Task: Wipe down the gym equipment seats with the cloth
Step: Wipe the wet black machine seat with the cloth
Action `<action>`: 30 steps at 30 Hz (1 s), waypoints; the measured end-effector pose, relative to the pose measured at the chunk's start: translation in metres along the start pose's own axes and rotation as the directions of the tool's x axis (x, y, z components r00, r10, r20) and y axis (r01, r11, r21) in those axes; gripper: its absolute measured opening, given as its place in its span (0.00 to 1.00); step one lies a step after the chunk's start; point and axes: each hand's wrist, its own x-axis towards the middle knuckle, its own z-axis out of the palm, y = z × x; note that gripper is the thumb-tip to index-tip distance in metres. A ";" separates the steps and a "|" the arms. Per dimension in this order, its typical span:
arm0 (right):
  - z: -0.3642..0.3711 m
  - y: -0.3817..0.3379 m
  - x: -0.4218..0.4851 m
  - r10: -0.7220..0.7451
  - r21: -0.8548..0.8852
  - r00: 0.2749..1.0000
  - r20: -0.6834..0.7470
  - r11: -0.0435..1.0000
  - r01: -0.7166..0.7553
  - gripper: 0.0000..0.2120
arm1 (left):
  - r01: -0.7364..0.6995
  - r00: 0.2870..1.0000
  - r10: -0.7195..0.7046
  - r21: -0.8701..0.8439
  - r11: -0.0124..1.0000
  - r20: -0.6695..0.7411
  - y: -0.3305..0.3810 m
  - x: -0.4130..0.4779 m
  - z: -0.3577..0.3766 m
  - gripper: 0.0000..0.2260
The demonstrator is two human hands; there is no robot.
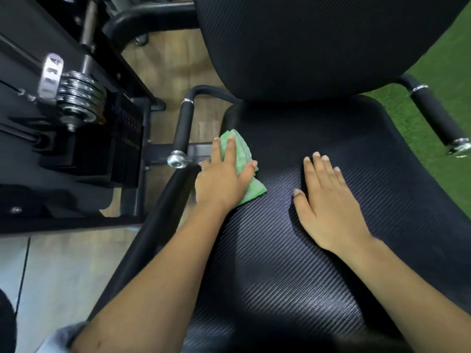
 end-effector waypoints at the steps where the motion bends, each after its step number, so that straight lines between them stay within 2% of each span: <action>1: 0.000 -0.002 -0.007 -0.012 -0.009 1.000 0.002 1.000 0.012 0.35 | -0.004 1.000 0.005 0.016 1.000 -0.006 -0.002 -0.010 0.000 0.33; 10: 0.006 -0.009 -0.056 -0.058 -0.046 0.997 -0.045 0.997 0.056 0.34 | -0.080 0.997 0.081 0.110 0.991 -0.007 -0.031 -0.110 0.005 0.35; 17: 0.010 -0.009 -0.081 -0.066 -0.064 0.994 -0.083 0.996 0.061 0.33 | -0.241 0.967 0.251 0.152 0.959 -0.051 -0.046 -0.198 0.018 0.30; 19: 0.011 -0.008 -0.084 -0.048 -0.071 0.995 -0.093 0.997 0.041 0.33 | -0.210 0.974 0.220 0.145 0.967 -0.059 -0.045 -0.198 0.016 0.29; 22: 0.012 -0.006 -0.087 -0.004 -0.090 0.994 -0.108 0.996 -0.006 0.34 | -0.085 0.992 0.093 0.099 0.992 -0.083 -0.022 -0.166 0.012 0.30; 24: 0.013 -0.006 -0.088 0.026 -0.078 0.993 -0.112 0.996 -0.035 0.35 | -0.072 0.992 0.082 0.102 0.992 -0.096 0.000 -0.141 0.014 0.32; 27: 0.015 -0.005 -0.089 0.031 -0.070 0.994 -0.106 0.997 -0.039 0.35 | -0.207 0.973 0.218 0.122 0.971 -0.080 0.005 -0.136 0.019 0.30; 30: 0.015 -0.005 -0.089 0.036 -0.065 0.992 -0.118 0.997 -0.044 0.35 | -0.417 0.905 0.423 0.107 0.903 -0.049 -0.024 -0.161 0.017 0.27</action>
